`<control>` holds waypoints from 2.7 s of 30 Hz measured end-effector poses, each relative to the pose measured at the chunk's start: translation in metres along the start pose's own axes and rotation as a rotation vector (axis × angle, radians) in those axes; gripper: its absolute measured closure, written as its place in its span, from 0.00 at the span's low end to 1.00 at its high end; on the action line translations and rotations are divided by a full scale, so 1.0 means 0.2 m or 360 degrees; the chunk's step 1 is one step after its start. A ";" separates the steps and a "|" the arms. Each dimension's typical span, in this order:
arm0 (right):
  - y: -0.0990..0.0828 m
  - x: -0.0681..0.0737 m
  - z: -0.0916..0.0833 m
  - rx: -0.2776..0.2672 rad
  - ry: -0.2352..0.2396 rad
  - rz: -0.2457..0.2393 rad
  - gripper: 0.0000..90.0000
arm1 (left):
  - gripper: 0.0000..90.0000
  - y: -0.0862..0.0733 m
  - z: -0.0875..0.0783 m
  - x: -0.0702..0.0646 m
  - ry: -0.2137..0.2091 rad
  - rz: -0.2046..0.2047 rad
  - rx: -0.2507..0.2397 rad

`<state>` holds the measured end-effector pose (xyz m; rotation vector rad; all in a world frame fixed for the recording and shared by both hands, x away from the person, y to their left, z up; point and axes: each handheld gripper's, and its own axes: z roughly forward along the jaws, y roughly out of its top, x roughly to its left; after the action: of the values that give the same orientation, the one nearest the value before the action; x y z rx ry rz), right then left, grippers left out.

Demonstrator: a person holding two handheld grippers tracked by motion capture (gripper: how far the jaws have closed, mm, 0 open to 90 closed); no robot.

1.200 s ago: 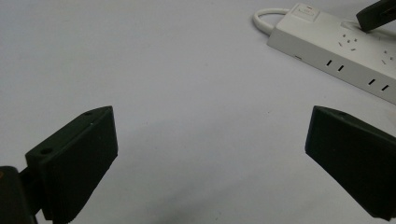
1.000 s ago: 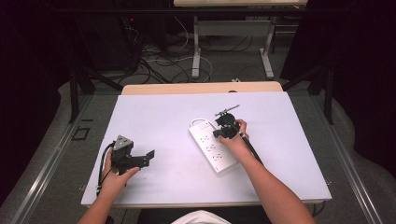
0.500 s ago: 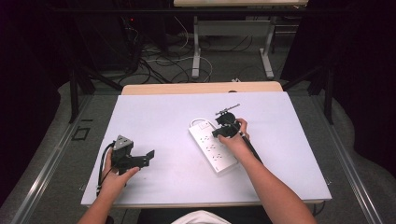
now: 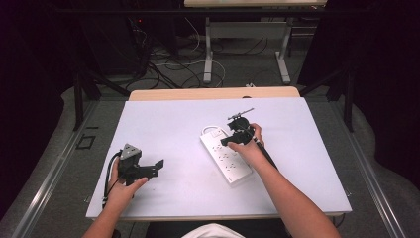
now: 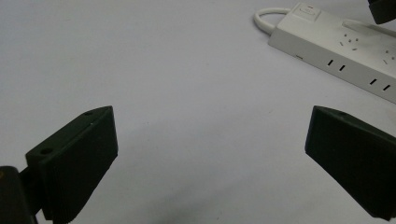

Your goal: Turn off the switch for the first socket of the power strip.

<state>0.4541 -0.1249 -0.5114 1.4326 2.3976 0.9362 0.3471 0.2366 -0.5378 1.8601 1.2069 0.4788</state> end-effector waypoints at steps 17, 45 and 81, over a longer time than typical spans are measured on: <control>0.01 0.03 -0.05 -0.0084 -0.0047 0.0010 0.00 | 0.03 0.00 0.00 0.00 0.0005 -0.0004 -0.0001; -0.08 0.02 -0.24 -0.0215 -0.0038 -0.0149 0.00 | 0.00 0.01 0.01 -0.01 -0.0025 0.0019 -0.0040; -0.32 -0.15 -0.48 -0.0374 -0.0052 -0.0069 0.00 | 0.00 0.00 -0.02 0.00 -0.0011 0.0005 -0.0074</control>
<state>0.3782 -0.2122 -0.4802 1.2945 2.2003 1.1311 0.3444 0.2377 -0.5350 1.8229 1.1785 0.4976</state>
